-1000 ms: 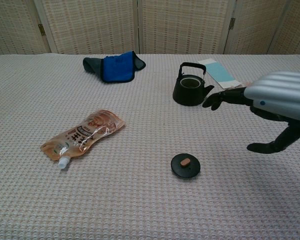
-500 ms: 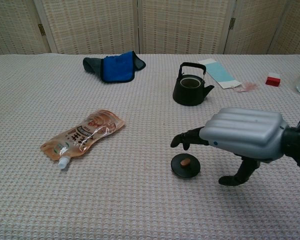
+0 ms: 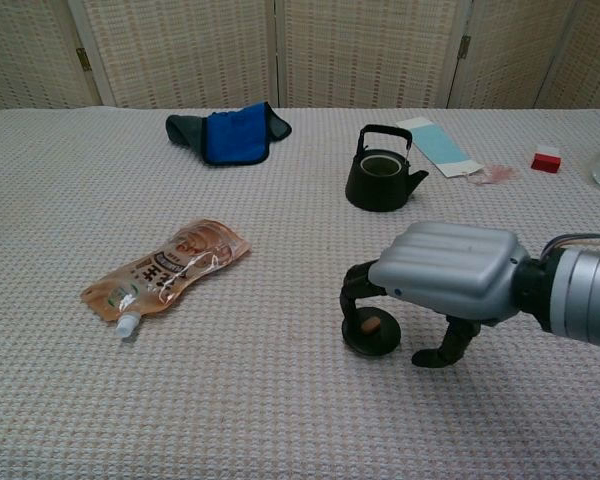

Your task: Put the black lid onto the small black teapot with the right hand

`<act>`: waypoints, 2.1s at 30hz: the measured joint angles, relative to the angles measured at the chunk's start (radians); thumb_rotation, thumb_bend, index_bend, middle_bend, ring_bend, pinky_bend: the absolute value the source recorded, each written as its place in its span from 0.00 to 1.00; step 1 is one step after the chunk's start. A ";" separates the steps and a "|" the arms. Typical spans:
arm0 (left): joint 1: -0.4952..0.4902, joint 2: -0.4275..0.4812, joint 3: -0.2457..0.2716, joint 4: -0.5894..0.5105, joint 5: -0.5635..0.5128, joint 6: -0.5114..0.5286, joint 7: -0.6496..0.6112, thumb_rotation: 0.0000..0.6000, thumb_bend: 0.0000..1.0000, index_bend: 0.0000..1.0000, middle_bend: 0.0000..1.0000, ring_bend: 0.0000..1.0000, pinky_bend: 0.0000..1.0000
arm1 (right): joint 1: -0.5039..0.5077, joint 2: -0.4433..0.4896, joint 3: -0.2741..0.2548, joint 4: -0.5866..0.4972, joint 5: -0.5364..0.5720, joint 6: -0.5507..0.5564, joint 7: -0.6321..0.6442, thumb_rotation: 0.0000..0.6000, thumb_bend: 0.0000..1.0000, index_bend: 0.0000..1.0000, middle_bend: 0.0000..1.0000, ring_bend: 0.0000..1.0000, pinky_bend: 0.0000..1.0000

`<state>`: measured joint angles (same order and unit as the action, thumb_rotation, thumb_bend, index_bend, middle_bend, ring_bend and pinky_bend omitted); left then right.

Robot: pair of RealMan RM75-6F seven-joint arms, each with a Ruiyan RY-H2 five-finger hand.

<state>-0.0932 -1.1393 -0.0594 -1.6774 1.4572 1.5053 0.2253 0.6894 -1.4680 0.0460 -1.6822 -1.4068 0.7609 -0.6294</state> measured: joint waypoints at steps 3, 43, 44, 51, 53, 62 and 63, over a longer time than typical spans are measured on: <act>-0.001 0.000 0.000 -0.001 0.000 -0.002 0.002 1.00 0.31 0.17 0.18 0.20 0.06 | 0.011 -0.013 -0.003 0.010 0.004 -0.001 0.001 1.00 0.27 0.30 0.26 0.88 0.74; 0.003 0.000 0.003 0.009 -0.014 -0.013 -0.012 1.00 0.31 0.16 0.18 0.20 0.06 | 0.064 -0.061 -0.022 0.063 0.091 0.069 -0.056 1.00 0.27 0.44 0.42 0.95 0.74; 0.002 0.001 0.002 0.008 -0.015 -0.014 -0.011 1.00 0.31 0.16 0.18 0.20 0.06 | 0.066 -0.056 -0.016 0.061 0.095 0.071 -0.054 1.00 0.27 0.44 0.42 0.95 0.74; -0.001 0.000 0.004 0.002 -0.012 -0.019 -0.004 1.00 0.31 0.16 0.18 0.20 0.06 | 0.105 0.000 0.067 0.056 0.155 0.076 -0.043 1.00 0.27 0.44 0.43 0.95 0.80; -0.002 -0.002 0.005 0.000 -0.011 -0.021 -0.001 1.00 0.31 0.16 0.18 0.20 0.06 | 0.121 0.014 0.092 0.059 0.181 0.074 -0.043 1.00 0.27 0.45 0.43 0.95 0.80; 0.000 -0.003 0.009 -0.005 -0.014 -0.024 0.009 1.00 0.31 0.16 0.18 0.20 0.06 | 0.214 0.037 0.171 0.178 0.327 0.015 -0.032 1.00 0.27 0.45 0.44 0.95 0.80; 0.000 -0.003 0.009 -0.006 -0.015 -0.023 0.011 1.00 0.31 0.16 0.18 0.20 0.06 | 0.228 0.033 0.176 0.203 0.344 0.006 -0.031 1.00 0.27 0.45 0.44 0.95 0.80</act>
<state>-0.0928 -1.1423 -0.0502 -1.6836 1.4424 1.4818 0.2360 0.9169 -1.4350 0.2216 -1.4794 -1.0627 0.7666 -0.6606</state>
